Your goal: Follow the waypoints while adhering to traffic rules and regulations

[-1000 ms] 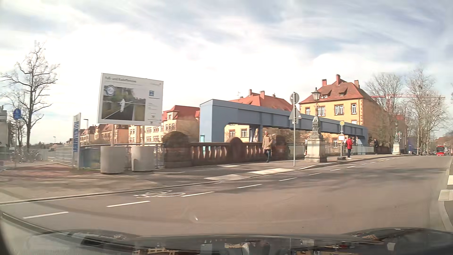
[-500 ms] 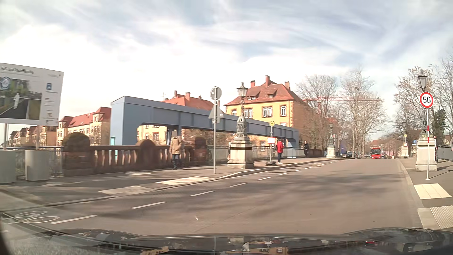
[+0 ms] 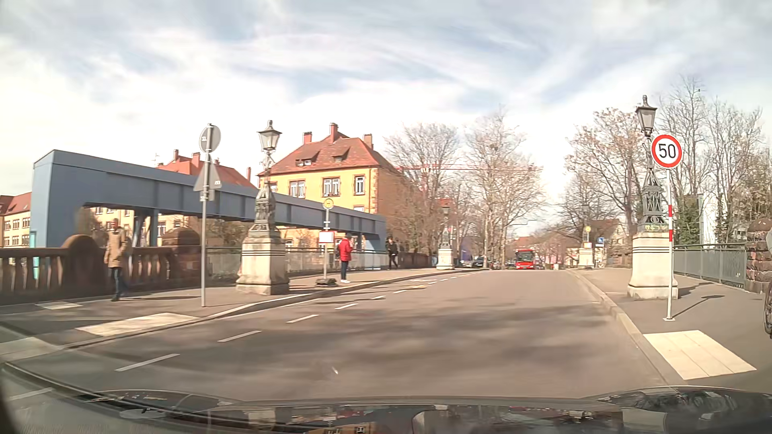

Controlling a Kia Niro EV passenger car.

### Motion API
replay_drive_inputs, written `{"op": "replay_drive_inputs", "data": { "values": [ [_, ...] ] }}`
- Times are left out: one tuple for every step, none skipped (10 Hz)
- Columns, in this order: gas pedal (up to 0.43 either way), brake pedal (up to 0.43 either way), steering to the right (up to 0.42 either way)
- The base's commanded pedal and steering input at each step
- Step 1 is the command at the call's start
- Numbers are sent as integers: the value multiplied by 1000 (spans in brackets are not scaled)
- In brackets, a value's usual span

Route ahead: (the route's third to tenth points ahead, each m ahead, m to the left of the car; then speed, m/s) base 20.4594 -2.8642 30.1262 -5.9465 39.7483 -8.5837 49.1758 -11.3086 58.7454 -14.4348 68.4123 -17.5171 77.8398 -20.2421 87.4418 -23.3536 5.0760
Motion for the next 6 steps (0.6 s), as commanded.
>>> {"op": "replay_drive_inputs", "data": {
  "values": [
    [150, 0, 354],
    [150, 0, 319],
    [150, 0, 280],
    [150, 0, 250],
    [150, 0, 220],
    [150, 0, 187]
  ]
}}
